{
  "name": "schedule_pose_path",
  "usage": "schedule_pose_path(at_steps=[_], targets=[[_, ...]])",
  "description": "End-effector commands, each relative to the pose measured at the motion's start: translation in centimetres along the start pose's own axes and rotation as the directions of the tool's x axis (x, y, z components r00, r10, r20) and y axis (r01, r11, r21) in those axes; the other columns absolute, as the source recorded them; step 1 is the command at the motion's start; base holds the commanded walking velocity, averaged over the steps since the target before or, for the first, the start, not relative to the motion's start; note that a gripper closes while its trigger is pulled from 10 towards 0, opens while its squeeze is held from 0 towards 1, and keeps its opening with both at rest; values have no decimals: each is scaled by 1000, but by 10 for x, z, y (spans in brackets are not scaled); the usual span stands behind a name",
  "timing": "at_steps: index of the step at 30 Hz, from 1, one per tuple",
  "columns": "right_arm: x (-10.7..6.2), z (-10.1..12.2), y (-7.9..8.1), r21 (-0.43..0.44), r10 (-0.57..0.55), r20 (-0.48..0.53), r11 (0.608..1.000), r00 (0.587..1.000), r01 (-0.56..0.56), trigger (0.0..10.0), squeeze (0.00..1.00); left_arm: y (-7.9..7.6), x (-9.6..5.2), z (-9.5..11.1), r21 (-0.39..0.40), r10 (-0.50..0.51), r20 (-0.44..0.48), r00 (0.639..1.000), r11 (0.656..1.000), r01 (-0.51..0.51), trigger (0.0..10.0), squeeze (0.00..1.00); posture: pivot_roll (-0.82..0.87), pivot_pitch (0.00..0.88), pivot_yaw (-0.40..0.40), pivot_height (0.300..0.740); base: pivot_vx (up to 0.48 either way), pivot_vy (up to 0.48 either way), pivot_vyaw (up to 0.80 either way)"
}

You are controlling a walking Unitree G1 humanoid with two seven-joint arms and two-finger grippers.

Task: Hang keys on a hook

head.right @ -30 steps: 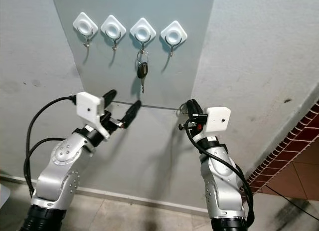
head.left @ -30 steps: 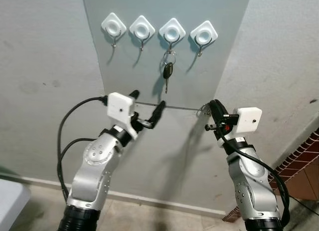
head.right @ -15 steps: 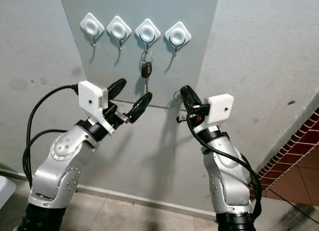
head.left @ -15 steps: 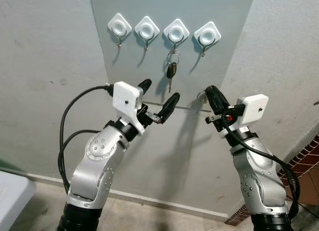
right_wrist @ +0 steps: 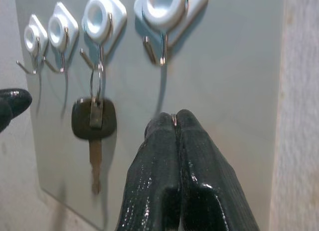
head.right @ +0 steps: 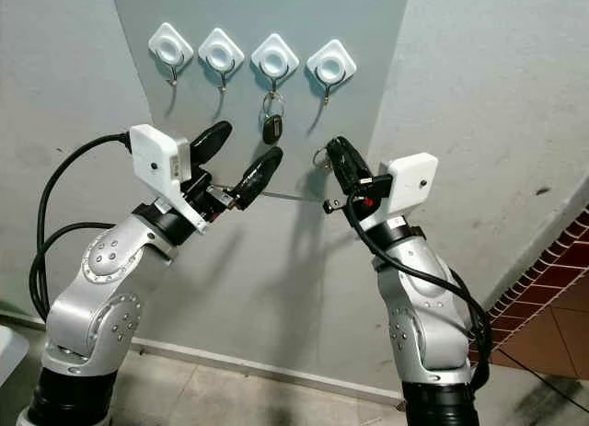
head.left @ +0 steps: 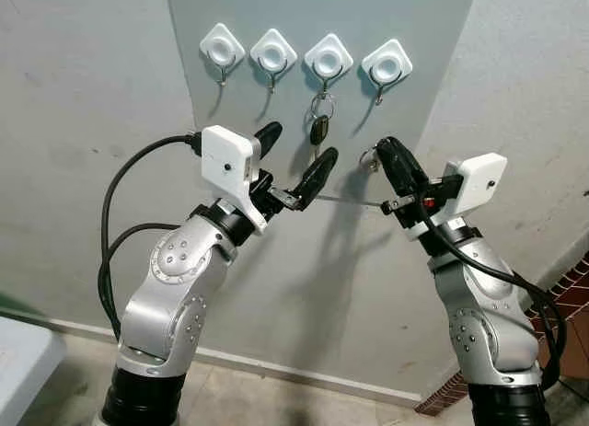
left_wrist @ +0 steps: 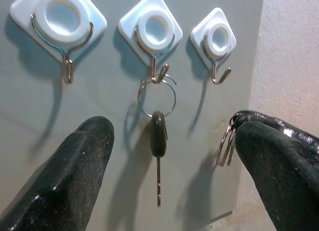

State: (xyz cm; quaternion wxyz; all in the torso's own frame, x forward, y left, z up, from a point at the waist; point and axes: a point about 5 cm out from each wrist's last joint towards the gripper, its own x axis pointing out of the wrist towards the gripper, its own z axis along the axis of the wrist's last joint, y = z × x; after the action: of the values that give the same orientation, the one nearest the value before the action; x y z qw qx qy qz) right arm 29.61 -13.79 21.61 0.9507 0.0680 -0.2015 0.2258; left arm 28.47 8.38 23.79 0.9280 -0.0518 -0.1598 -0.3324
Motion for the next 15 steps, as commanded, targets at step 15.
schedule_pose_path(at_steps=[15], targets=[[9,21,5,11,64,76,998,995,-65,10000,0,6,2,18,34,2,39,999,999,-3,10000,0,23,0,-5,732,0,0,0]])
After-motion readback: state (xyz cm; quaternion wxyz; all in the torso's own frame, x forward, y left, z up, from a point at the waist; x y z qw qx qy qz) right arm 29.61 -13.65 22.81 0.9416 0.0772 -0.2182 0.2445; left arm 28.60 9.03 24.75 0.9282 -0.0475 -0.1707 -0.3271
